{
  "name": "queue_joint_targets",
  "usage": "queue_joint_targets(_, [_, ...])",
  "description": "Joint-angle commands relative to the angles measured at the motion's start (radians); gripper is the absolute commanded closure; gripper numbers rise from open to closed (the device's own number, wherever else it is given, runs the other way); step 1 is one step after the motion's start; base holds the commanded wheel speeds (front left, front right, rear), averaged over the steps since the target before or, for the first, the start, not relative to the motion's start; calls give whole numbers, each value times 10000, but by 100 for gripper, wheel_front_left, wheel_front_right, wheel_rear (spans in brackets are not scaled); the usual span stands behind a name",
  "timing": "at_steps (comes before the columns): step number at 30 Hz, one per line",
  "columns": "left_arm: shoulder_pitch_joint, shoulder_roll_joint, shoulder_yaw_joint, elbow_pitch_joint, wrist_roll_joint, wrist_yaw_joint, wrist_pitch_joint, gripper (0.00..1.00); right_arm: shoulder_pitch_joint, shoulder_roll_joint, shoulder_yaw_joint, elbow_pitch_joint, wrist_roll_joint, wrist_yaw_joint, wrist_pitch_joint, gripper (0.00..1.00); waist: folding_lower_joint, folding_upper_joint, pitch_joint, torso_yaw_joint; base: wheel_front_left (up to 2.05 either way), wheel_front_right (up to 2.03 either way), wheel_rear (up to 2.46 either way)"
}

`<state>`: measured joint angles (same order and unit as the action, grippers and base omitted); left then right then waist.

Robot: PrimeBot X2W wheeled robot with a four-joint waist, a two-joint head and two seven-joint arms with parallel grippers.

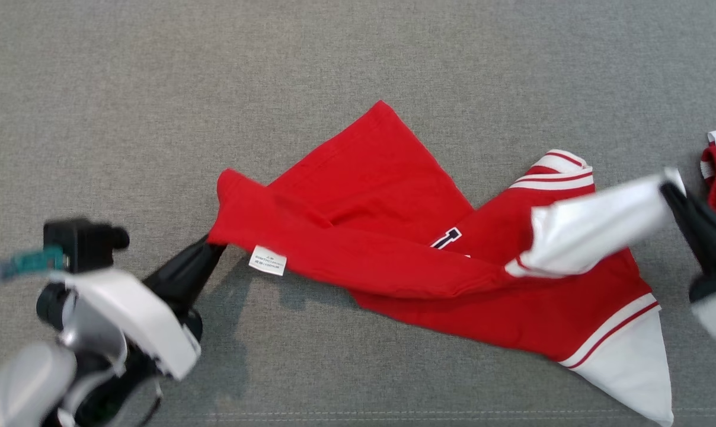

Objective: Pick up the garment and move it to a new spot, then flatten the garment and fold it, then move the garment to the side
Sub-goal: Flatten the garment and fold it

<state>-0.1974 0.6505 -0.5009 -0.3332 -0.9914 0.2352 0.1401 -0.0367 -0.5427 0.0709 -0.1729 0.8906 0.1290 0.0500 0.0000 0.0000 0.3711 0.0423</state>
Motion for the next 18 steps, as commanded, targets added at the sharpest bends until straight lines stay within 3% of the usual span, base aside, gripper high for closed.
queue_joint_targets(1, [-1565,540,422,233,-694,-554,1016,100,-2093,-613,527,99,-77,17,948,100,0,0,60,-164,0,0,0])
queue_joint_targets(3, [-3608,623,562,1513,-1539,-1085,2583,100,-5129,-604,1400,1477,-565,17,1950,100,0,0,-16,-290,0,0,0])
queue_joint_targets(5, [-6238,403,832,3493,-1595,-1068,3428,100,-8440,-523,2419,2993,-1587,17,2326,100,0,0,-265,-331,0,0,0])
queue_joint_targets(8, [-9780,26,795,6072,-229,-1022,3048,100,-12631,497,2487,5465,-2651,17,931,100,0,0,-785,-466,0,0,0])
queue_joint_targets(10, [-11388,-289,515,7059,625,-1340,2451,100,-14449,976,2788,6701,-3284,17,-48,100,0,0,-1073,-502,0,0,0])
queue_joint_targets(14, [-12646,-812,78,7750,1171,-2161,1854,100,-16095,1151,4354,7811,-3210,17,-407,100,0,0,-1010,-381,0,0,0])
queue_joint_targets(18, [-11316,-935,-133,7649,1181,-2534,933,100,-15373,615,5934,7453,-1849,17,-493,100,0,0,-741,-225,0,0,0])
